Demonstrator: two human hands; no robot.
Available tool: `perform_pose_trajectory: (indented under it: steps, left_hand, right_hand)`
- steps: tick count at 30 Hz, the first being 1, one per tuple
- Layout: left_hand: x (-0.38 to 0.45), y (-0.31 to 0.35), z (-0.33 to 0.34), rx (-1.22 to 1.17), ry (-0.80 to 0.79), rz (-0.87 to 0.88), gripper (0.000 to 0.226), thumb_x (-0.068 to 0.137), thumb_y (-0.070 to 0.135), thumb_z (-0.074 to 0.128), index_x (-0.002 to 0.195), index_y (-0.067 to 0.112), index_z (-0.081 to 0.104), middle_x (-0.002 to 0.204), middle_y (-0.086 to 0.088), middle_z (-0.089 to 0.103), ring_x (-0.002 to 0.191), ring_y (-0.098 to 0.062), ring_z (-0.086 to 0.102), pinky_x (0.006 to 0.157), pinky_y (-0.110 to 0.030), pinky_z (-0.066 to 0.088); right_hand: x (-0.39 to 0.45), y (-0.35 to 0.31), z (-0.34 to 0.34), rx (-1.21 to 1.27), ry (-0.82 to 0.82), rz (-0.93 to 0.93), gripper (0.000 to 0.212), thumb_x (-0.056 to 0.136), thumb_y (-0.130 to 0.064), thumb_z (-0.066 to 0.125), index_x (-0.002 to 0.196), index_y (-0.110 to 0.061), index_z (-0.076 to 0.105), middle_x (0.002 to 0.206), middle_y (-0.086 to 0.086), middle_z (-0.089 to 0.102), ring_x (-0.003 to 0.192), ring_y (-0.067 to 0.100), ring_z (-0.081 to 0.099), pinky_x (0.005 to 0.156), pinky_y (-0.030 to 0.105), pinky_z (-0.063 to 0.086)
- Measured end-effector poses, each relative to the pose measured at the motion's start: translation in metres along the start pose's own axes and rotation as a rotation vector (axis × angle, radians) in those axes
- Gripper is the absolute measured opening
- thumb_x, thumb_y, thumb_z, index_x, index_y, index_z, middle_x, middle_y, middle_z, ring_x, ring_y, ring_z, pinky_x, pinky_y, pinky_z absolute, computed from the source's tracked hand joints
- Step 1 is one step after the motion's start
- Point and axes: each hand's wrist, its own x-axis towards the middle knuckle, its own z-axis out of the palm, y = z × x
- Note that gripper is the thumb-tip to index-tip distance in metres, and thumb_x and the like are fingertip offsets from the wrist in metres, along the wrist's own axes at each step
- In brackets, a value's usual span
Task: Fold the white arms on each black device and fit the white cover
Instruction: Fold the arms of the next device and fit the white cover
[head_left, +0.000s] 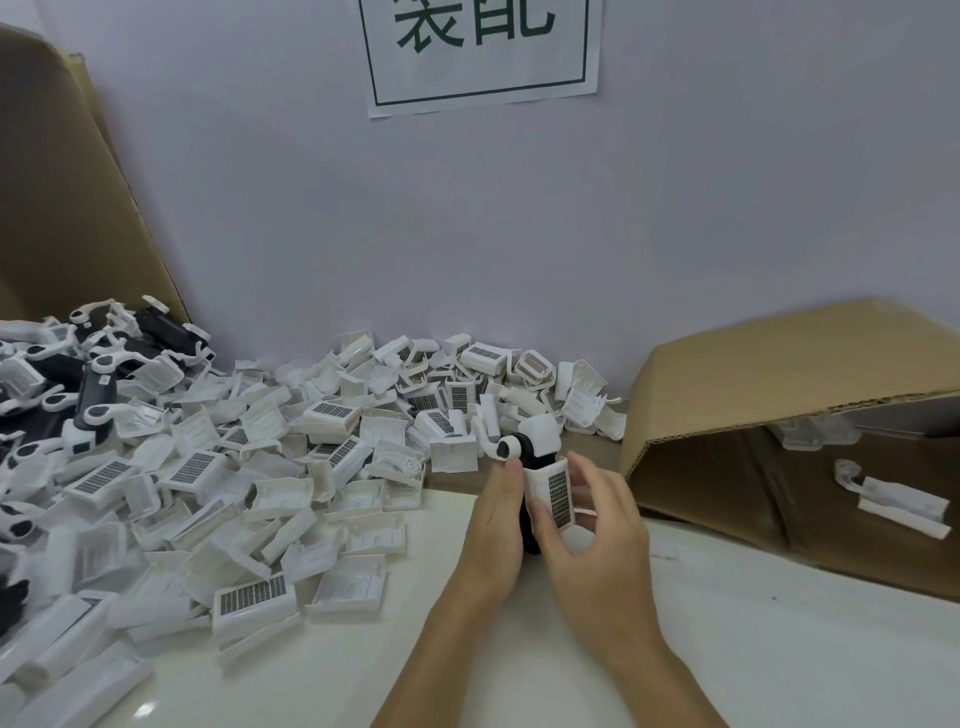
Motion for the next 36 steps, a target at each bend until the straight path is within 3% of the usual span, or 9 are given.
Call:
perform_pose_trajectory:
  steps: [4, 7, 11, 16, 23, 27, 31, 33, 36]
  left_hand:
    - [-0.004, 0.006, 0.002, 0.064, -0.037, 0.073, 0.029, 0.099, 0.041, 0.047, 0.126, 0.039, 0.06, 0.115, 0.009, 0.072, 0.106, -0.008, 0.068, 0.084, -0.018, 0.052]
    - [-0.005, 0.009, 0.003, 0.119, -0.073, 0.115, 0.029, 0.095, 0.043, 0.052, 0.122, 0.052, 0.057, 0.122, 0.012, 0.07, 0.113, -0.009, 0.066, 0.089, -0.019, 0.051]
    - [-0.004, 0.006, 0.002, 0.146, -0.067, 0.128, 0.028, 0.095, 0.037, 0.054, 0.115, 0.056, 0.06, 0.118, 0.012, 0.071, 0.11, -0.01, 0.067, 0.092, -0.03, 0.054]
    - [-0.004, 0.006, 0.002, 0.182, -0.041, 0.125, 0.036, 0.088, 0.041, 0.061, 0.124, 0.032, 0.06, 0.115, 0.009, 0.072, 0.108, -0.011, 0.068, 0.093, -0.032, 0.053]
    - [-0.005, 0.012, 0.0, -0.052, 0.037, 0.012, 0.022, 0.095, 0.025, 0.057, 0.114, 0.026, 0.068, 0.103, 0.002, 0.076, 0.094, -0.011, 0.072, 0.071, -0.019, 0.055]
    - [-0.004, 0.011, -0.001, -0.11, 0.065, -0.027, 0.018, 0.1, 0.017, 0.054, 0.115, 0.018, 0.064, 0.095, 0.002, 0.076, 0.084, -0.01, 0.072, 0.065, -0.019, 0.055]
    - [-0.004, 0.013, 0.0, -0.107, 0.092, -0.026, 0.019, 0.097, 0.021, 0.057, 0.114, 0.012, 0.062, 0.092, 0.001, 0.076, 0.082, -0.01, 0.072, 0.064, -0.02, 0.054]
    - [-0.003, 0.016, -0.001, -0.091, 0.1, -0.022, 0.021, 0.096, 0.026, 0.058, 0.108, 0.01, 0.065, 0.088, 0.0, 0.076, 0.078, -0.01, 0.072, 0.063, -0.019, 0.054]
    - [-0.003, 0.02, -0.003, -0.06, 0.112, -0.031, 0.021, 0.1, 0.026, 0.055, 0.102, 0.014, 0.072, 0.089, -0.001, 0.077, 0.08, -0.011, 0.072, 0.066, -0.02, 0.054]
  right_hand:
    - [0.001, 0.0, 0.0, -0.006, 0.028, 0.039, 0.043, 0.089, -0.037, 0.068, 0.13, -0.027, 0.055, 0.108, -0.02, 0.054, 0.102, 0.0, 0.057, 0.081, 0.008, 0.045]
    - [0.0, 0.001, 0.0, 0.014, 0.0, 0.071, 0.044, 0.089, -0.029, 0.071, 0.13, -0.026, 0.055, 0.109, -0.019, 0.056, 0.102, -0.003, 0.056, 0.079, 0.005, 0.044]
    - [0.0, 0.003, 0.0, -0.009, -0.025, 0.08, 0.047, 0.087, -0.022, 0.073, 0.13, -0.025, 0.054, 0.111, -0.023, 0.055, 0.105, -0.01, 0.052, 0.081, 0.001, 0.04]
    - [0.0, 0.003, 0.001, -0.028, 0.003, 0.068, 0.048, 0.085, -0.022, 0.075, 0.129, -0.021, 0.056, 0.11, -0.021, 0.053, 0.102, -0.005, 0.055, 0.08, 0.004, 0.042]
    - [-0.001, -0.002, 0.002, -0.062, -0.117, -0.041, 0.061, 0.087, -0.015, 0.075, 0.142, -0.017, 0.05, 0.114, -0.015, 0.05, 0.109, -0.008, 0.051, 0.086, 0.001, 0.038]
    - [-0.002, -0.003, 0.004, -0.063, -0.142, -0.046, 0.07, 0.089, -0.014, 0.073, 0.151, -0.021, 0.04, 0.117, -0.012, 0.048, 0.114, -0.008, 0.047, 0.088, 0.0, 0.036]
    - [0.0, -0.001, 0.004, -0.061, -0.119, -0.023, 0.071, 0.087, -0.018, 0.075, 0.149, -0.027, 0.041, 0.113, -0.016, 0.049, 0.111, -0.007, 0.049, 0.087, 0.002, 0.039]
    - [0.001, -0.001, 0.004, -0.006, -0.092, -0.01, 0.062, 0.088, -0.022, 0.073, 0.143, -0.032, 0.047, 0.111, -0.021, 0.054, 0.108, -0.003, 0.055, 0.086, 0.007, 0.042]
    - [0.003, 0.002, 0.003, 0.102, -0.017, 0.091, 0.024, 0.094, -0.024, 0.066, 0.114, -0.035, 0.062, 0.1, -0.018, 0.066, 0.098, 0.005, 0.063, 0.08, 0.023, 0.051]
